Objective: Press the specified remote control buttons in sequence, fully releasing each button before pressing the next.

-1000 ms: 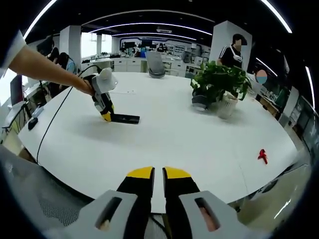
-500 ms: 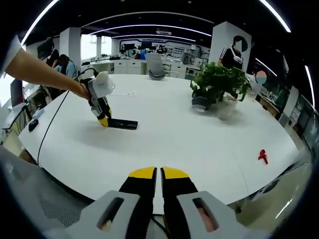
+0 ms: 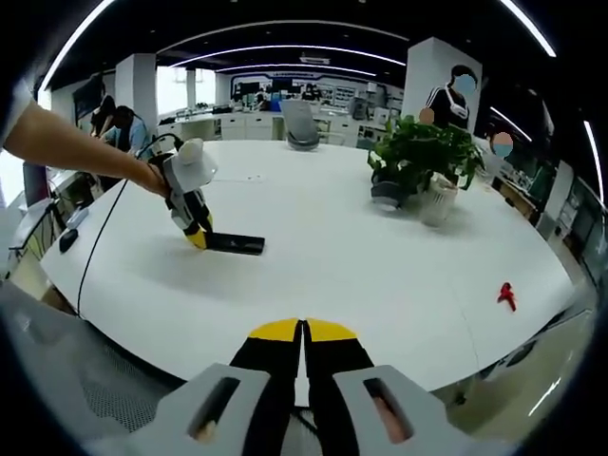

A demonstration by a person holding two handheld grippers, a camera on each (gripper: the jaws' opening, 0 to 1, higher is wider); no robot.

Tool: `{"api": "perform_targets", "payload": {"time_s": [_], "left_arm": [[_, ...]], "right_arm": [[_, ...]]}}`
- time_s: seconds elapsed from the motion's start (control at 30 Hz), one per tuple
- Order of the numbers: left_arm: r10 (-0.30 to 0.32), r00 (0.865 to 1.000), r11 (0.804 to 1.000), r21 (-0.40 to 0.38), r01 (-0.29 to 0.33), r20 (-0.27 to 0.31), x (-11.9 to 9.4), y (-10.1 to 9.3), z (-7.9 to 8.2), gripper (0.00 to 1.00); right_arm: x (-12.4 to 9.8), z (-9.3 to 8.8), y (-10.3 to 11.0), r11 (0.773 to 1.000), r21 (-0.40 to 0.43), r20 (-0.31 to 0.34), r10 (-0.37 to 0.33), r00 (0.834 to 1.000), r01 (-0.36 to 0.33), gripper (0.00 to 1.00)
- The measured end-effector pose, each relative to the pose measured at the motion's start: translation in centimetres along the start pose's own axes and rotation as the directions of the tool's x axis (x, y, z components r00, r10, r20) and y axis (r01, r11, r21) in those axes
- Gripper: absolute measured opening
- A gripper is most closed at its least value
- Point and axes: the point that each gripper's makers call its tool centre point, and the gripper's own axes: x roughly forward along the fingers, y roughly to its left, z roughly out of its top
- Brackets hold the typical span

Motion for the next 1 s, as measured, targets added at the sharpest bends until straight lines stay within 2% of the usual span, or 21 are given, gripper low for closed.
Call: {"api": "perform_targets", "payload": {"time_s": [0.3, 0.8, 1.0], "left_arm": [[-0.006, 1.000, 1.000, -0.007, 0.006, -0.007, -0.2, -1.7, -0.6, 0.22], [-0.001, 1.000, 1.000, 0.016, 0.001, -0.015, -0.9, -4.5, -1.5, 0.22], [0.000, 1.000, 1.000, 0.009, 0.000, -0.014, -1.3, -5.7, -1.9, 0.22]], "right_arm": [[-0.1, 0.2, 0.1, 1.000, 0.011, 0.012, 0.008, 1.000, -0.008, 0.00], [0.0, -0.2, 0.2, 0.999, 0.028, -0.019, 0.018, 1.000, -0.018, 0.00], [-0.1, -0.1, 0.3, 0.999, 0.036, -0.012, 0.023, 1.000, -0.023, 0.00]]}}
